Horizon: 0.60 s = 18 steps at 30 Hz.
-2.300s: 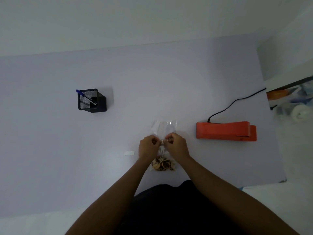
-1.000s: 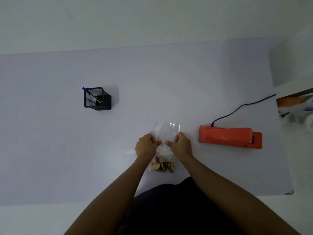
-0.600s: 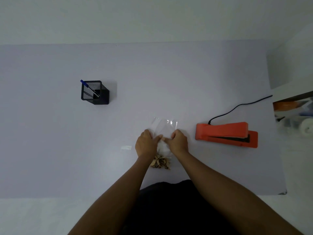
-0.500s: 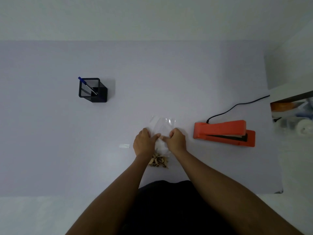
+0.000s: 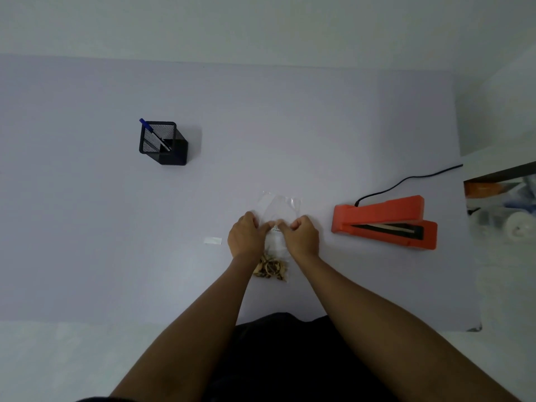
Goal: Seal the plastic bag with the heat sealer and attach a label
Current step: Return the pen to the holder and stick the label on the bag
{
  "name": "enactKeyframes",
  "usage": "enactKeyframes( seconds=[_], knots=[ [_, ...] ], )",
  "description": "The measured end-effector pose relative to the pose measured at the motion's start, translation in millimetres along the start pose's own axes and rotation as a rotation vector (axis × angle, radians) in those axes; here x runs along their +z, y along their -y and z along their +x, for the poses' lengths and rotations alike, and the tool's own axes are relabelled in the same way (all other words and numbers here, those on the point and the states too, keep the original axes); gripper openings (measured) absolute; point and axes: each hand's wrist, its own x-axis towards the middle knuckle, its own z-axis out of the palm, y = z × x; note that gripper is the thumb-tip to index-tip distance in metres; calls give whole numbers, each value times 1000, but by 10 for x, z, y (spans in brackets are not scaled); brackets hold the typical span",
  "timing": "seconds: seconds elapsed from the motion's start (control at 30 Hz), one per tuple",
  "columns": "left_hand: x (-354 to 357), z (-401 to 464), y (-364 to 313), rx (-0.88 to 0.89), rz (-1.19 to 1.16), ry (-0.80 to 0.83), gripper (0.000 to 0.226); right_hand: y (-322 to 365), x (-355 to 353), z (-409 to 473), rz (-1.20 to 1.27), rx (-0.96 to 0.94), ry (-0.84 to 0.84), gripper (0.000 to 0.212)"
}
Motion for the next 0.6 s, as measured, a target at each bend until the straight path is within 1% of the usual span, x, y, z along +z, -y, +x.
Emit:
enactKeyframes(
  seconds=[0.1,0.27,0.5,0.6],
  knots=[
    [-33,1,-21,-10,-14,8,49,24,22,15,-40,-11,-11,43],
    [-67,55,27,-27,-59,37,44,9,14,31,-40,-11,-22,41],
    [-93,56,88,43,-28,35,37,13,58,-22,-49,-30,-39,37],
    [-102,57,112,139,42,71,33,10,42,-34,-83,-59,-46,35]
  ],
)
